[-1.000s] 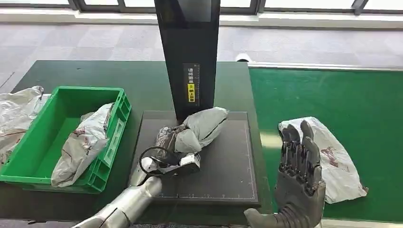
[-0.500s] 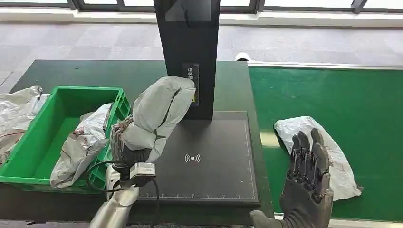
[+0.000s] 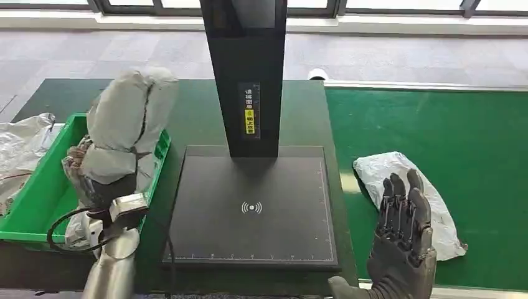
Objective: Moved the parcel from conveyor to table for the left to box.
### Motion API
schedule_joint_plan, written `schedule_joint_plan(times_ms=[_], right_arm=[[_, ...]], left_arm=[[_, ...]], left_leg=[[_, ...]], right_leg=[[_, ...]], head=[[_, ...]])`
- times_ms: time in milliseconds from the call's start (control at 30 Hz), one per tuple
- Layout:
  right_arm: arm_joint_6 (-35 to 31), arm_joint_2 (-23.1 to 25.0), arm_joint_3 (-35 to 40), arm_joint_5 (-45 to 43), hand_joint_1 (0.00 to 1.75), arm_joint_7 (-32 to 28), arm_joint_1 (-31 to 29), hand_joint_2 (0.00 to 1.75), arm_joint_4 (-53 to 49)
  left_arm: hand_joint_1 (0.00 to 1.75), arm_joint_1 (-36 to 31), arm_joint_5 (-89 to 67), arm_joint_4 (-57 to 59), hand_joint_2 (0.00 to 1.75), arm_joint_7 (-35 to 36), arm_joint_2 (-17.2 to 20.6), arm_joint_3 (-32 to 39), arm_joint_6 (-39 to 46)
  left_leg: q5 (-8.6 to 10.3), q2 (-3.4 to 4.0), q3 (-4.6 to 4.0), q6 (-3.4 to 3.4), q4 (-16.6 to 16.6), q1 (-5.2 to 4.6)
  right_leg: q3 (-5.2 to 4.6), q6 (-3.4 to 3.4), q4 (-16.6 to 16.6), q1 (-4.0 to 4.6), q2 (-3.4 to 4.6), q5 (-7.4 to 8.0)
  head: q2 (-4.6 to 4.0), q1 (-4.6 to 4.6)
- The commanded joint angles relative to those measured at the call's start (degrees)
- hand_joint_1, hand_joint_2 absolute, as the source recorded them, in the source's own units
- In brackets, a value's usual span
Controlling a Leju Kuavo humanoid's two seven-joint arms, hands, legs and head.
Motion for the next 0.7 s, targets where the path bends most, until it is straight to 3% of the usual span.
schedule_joint_plan(times_ms=[33, 100, 200, 233, 333, 433, 700], right_arm=[[0.45, -2.35, 3.12, -0.5, 0.0, -2.01, 2.79, 1.75, -4.06], [0.45, -2.35, 3.12, -0.5, 0.0, -2.01, 2.79, 1.75, -4.06], [1.02, -2.82, 2.98, -1.5, 0.0, -2.01, 1.73, 1.75, -3.28], [1.34, -2.95, 2.73, -1.96, 0.0, -2.01, 1.12, 1.75, -2.83], [1.01, -3.76, 2.72, -2.5, 0.0, -2.01, 0.88, 1.75, -2.64], [1.29, -3.67, 2.47, -2.34, 0.0, -2.01, 1.06, 1.75, -3.0], [1.32, -2.89, 1.79, -1.55, 0.0, -2.01, 0.86, 1.75, -3.06]], left_arm=[[1.75, -14.29, -32.79, 11.98, 1.75, 9.0, 0.26, 32.53, -0.04], [1.75, -14.29, -32.79, 11.98, 1.75, 9.0, 0.26, 32.53, -0.04], [1.75, -13.18, -40.4, 11.64, 1.75, 14.48, 0.51, 32.59, -0.04], [1.75, -11.45, -44.32, 13.56, 1.75, 23.52, 3.54, 27.43, -0.04], [1.75, -10.34, -48.5, 22.91, 1.75, 40.91, 11.26, 17.04, -0.04], [1.75, -12.71, -48.5, 32.9, 1.75, 49.38, 15.02, 10.02, -0.04], [1.75, -12.71, -47.9, 30.61, 1.75, 47.56, 13.18, 10.31, -0.04]], left_leg=[[0.11, 0.02, 0.09, 0.01, -0.13, -0.06], [0.04, 0.1, 0.09, 0.0, -0.07, -0.05], [0.03, 0.5, 0.09, -0.02, -0.06, -0.03], [0.05, 0.55, 0.11, 0.0, -0.12, -0.07], [0.13, 0.29, 0.18, 0.01, -0.25, -0.12], [0.16, 0.05, 0.08, -0.01, -0.2, -0.09], [0.1, 0.11, -0.05, 0.0, -0.04, -0.05]], right_leg=[[0.04, -0.03, -0.05, -0.05, -0.02, 0.07], [0.05, -0.02, -0.02, -0.05, 0.07, 0.05], [-0.11, -0.14, -0.02, -0.02, 0.39, 0.16], [-0.14, -0.16, -0.04, -0.06, 0.4, 0.18], [0.03, -0.16, -0.12, -0.11, 0.18, 0.16], [0.02, -0.17, -0.1, -0.08, -0.03, 0.15], [-0.11, -0.15, -0.02, 0.0, 0.02, 0.14]], head=[[-0.02, 0.0], [0.0, 0.0], [0.0, 0.0], [0.0, 0.0], [0.0, 0.0], [0.0, 0.0], [0.0, -0.02]])
